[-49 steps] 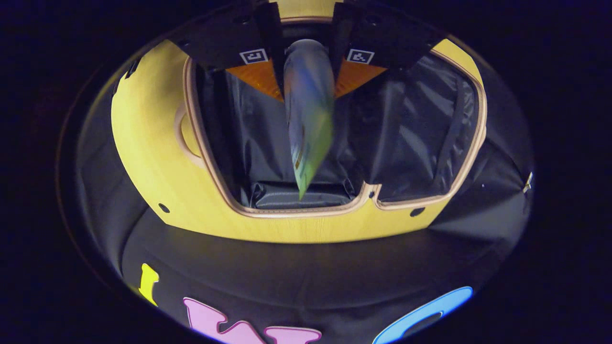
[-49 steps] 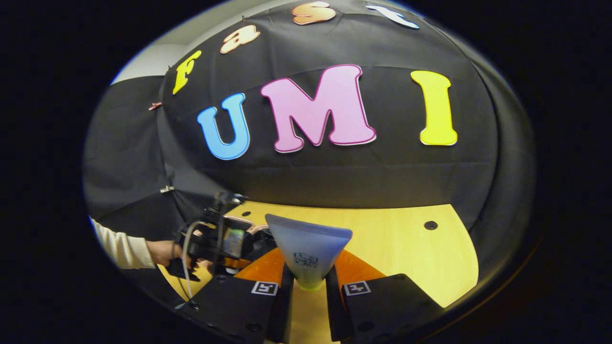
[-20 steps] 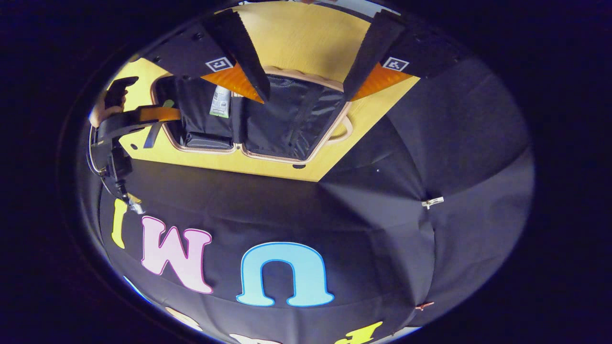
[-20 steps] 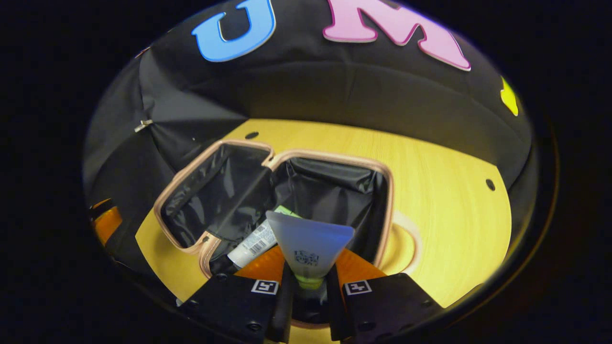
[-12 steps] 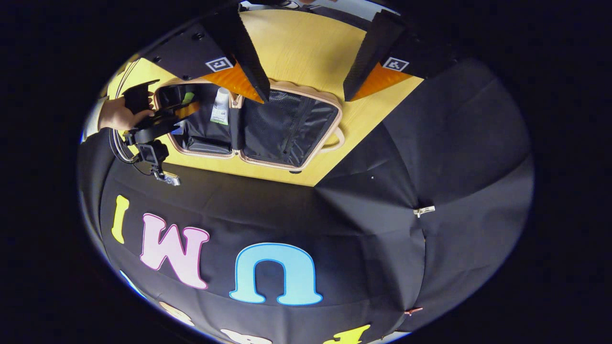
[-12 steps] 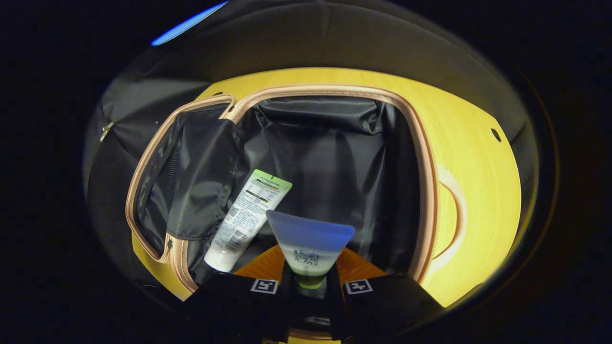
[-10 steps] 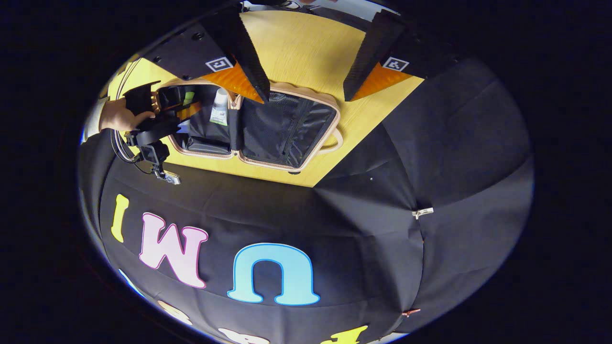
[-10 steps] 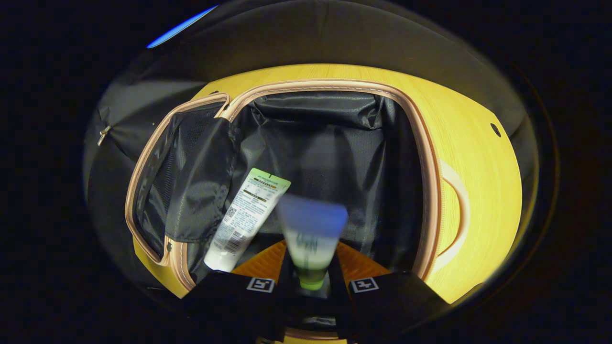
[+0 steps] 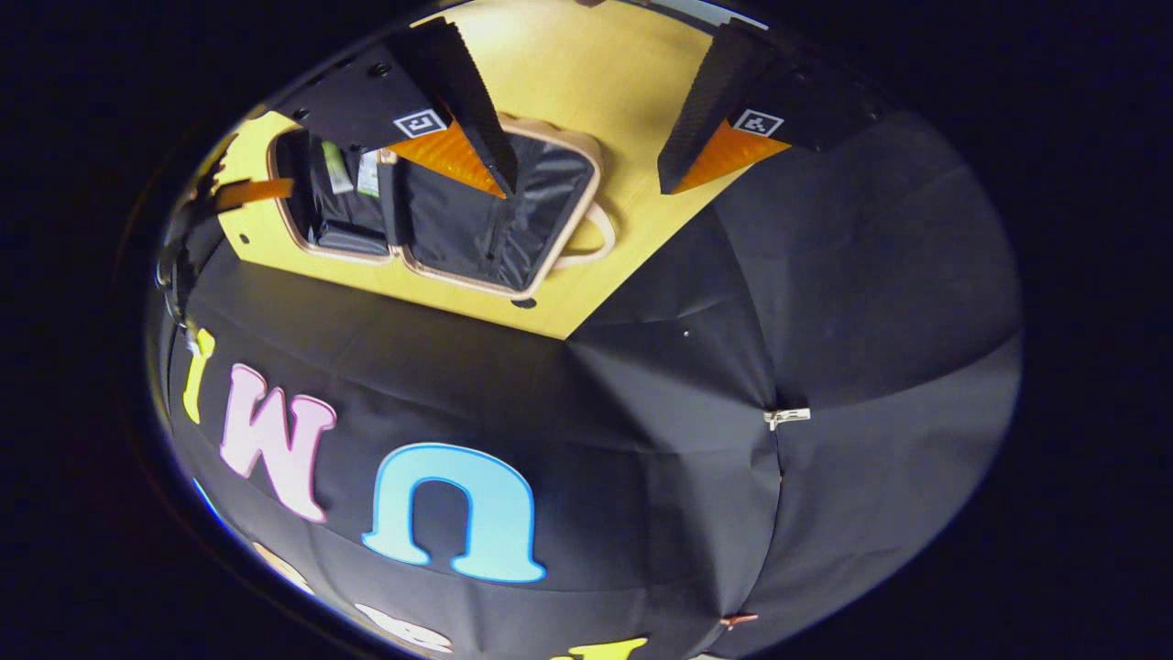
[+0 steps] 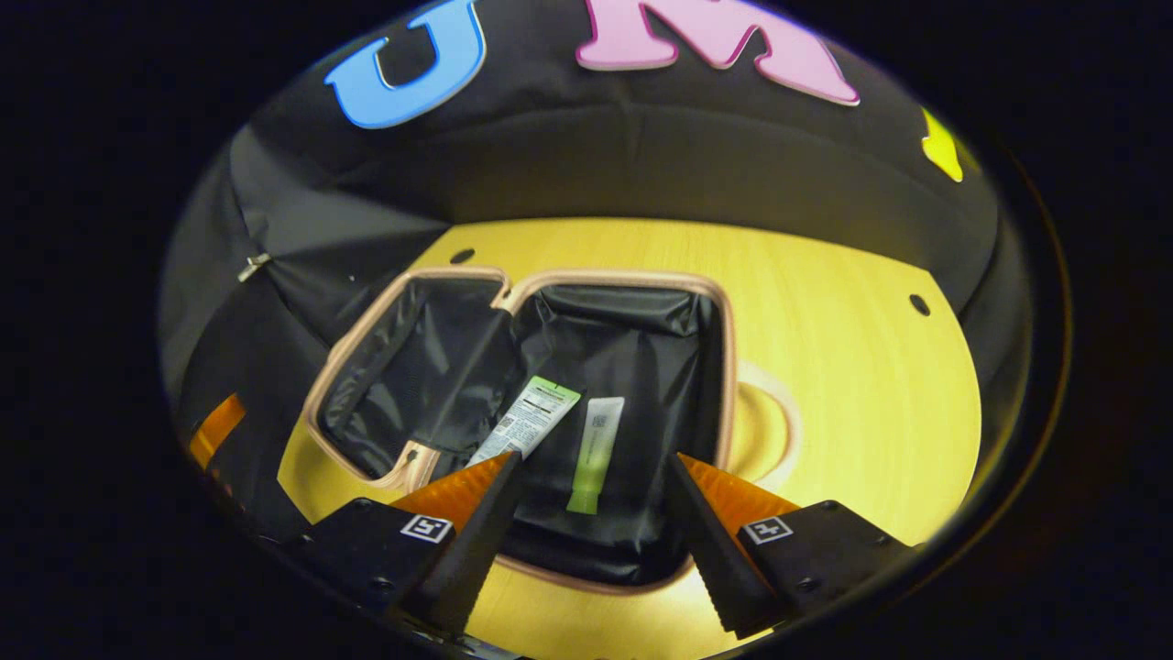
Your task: First open the suitcase, pack the skin care products into it, and then close the suitcase.
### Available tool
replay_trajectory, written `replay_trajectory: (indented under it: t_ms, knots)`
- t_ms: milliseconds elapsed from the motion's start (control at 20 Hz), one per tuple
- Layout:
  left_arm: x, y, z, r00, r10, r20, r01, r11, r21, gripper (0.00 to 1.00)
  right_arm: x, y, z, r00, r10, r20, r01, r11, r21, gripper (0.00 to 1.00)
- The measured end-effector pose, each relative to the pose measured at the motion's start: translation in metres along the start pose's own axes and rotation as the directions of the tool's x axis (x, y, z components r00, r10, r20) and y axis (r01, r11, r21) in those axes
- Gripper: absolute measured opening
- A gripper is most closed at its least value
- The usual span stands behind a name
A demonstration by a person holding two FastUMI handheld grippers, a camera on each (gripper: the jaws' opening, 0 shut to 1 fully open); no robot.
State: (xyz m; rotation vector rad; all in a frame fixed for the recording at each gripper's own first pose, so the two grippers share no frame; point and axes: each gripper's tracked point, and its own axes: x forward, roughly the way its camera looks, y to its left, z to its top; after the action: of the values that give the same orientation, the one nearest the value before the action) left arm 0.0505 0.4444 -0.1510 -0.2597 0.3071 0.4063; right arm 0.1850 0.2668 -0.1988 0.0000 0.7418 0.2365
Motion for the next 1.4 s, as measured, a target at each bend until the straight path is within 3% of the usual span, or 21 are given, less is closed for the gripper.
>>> replay_trajectory:
  t_ms: [250, 350, 450, 550, 750, 900, 1000, 1100, 1150, 1300, 1400]
  knots:
    - [0.090, 0.027, 0.013, 0.991, -0.099, -0.088, 0.082, 0.980, -0.179, 0.96, -0.089, -0.036, 0.014, 0.980, -0.055, 0.190, 0.055, 0.998, 0.009, 0.98]
    - [0.120, 0.048, 0.006, 0.983, -0.099, -0.157, 0.070, 0.981, -0.180, 0.96, -0.123, -0.056, 0.011, 0.968, -0.112, 0.226, 0.107, 0.994, 0.035, 0.98]
    - [0.152, 0.045, -0.005, 0.970, -0.142, -0.197, 0.097, 0.971, -0.219, 0.96, -0.145, -0.068, 0.007, 0.959, -0.149, 0.240, 0.132, 0.988, 0.085, 0.97]
    - [0.175, 0.038, -0.014, 0.946, -0.202, -0.252, 0.114, 0.940, -0.323, 0.96, -0.164, -0.085, 0.002, 0.949, -0.193, 0.251, 0.170, 0.979, 0.109, 0.98]
    - [0.203, 0.040, -0.037, 0.916, -0.235, -0.324, 0.048, 0.867, -0.496, 0.92, -0.196, -0.114, -0.024, 0.938, -0.264, 0.227, 0.249, 0.964, 0.092, 0.98]
    - [0.211, 0.029, -0.050, 0.897, -0.271, -0.349, 0.042, 0.839, -0.543, 0.77, -0.207, -0.125, -0.048, 0.934, -0.303, 0.189, 0.279, 0.949, 0.146, 0.98]
    - [0.218, 0.030, -0.056, 0.893, -0.245, -0.377, 0.015, 0.854, -0.520, 0.70, -0.209, -0.125, -0.063, 0.937, -0.306, 0.167, 0.271, 0.941, 0.202, 0.98]
    - [0.219, 0.027, -0.052, 0.902, -0.213, -0.375, -0.005, 0.865, -0.502, 0.31, -0.207, -0.129, -0.071, 0.938, -0.314, 0.148, 0.268, 0.926, 0.266, 0.98]
    - [0.215, 0.028, -0.049, 0.906, -0.200, -0.374, -0.007, 0.875, -0.484, 0.18, -0.207, -0.129, -0.073, 0.939, -0.313, 0.145, 0.263, 0.921, 0.287, 0.98]
    - [0.200, 0.020, -0.027, 0.922, -0.184, -0.340, 0.038, 0.918, -0.394, 0.11, -0.205, -0.134, -0.067, 0.938, -0.309, 0.155, 0.260, 0.926, 0.274, 0.98]
    - [0.189, 0.020, 0.004, 0.955, -0.141, -0.261, 0.059, 0.952, -0.300, 0.09, -0.207, -0.141, -0.055, 0.933, -0.310, 0.183, 0.256, 0.929, 0.268, 0.98]
